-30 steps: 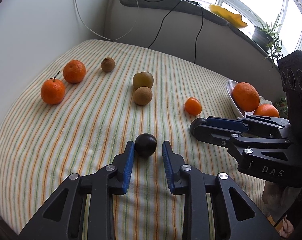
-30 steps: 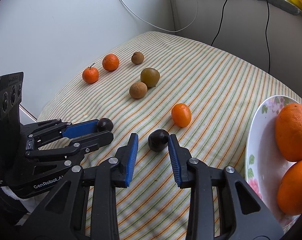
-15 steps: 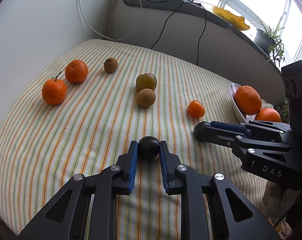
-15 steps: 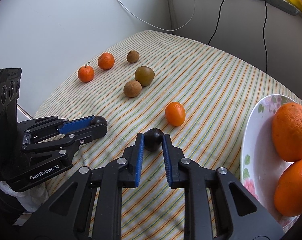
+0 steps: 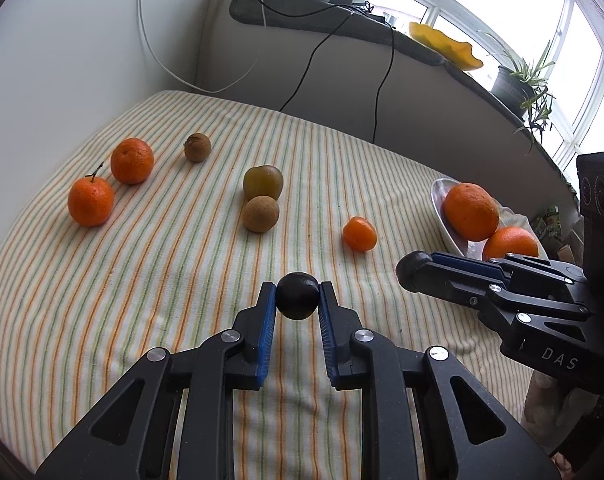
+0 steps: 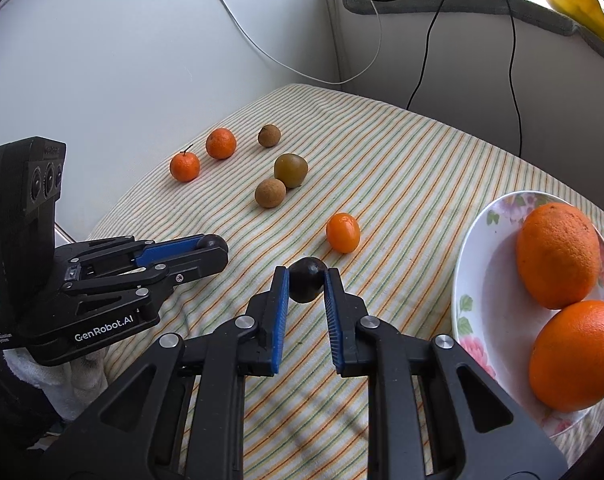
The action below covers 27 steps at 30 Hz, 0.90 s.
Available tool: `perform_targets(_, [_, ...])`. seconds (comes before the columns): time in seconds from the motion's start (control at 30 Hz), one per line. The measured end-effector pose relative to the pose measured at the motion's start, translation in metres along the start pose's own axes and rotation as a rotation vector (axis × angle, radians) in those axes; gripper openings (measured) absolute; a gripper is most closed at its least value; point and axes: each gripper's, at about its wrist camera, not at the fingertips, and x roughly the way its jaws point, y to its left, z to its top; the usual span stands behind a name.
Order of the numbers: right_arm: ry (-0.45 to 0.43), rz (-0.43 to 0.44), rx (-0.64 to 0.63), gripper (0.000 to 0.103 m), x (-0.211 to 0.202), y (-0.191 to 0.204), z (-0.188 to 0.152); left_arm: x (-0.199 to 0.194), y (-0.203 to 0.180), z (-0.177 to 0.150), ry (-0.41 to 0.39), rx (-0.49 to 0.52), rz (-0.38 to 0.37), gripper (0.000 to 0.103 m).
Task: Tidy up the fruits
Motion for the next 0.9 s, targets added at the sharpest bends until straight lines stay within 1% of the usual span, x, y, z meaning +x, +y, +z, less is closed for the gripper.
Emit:
perform_targets(0.13, [-0.035, -0.026, 0.007, 0.018, -0.019, -0.004, -0.004, 0.002, -0.016, 0.006, -0.01, 0.029, -0.033, 0.019])
perform_targets(0.4, [-0.081, -0.077, 0.062, 0.018, -0.056, -0.028, -0.018, 0.013, -0.052, 0.019, -0.017, 0.087, -0.1, 0.019])
perform_targets(0.73, [-0.093, -0.157, 0.095, 0.019, -0.077, -0.058, -0.033, 0.03, -0.095, 0.032, -0.007, 0.16, -0.171, 0.019])
perform_targets(0.9, [-0.097, -0.172, 0.107, 0.018, -0.08, -0.066, -0.036, 0.044, -0.113, 0.035, 0.017, 0.182, -0.198, 0.019])
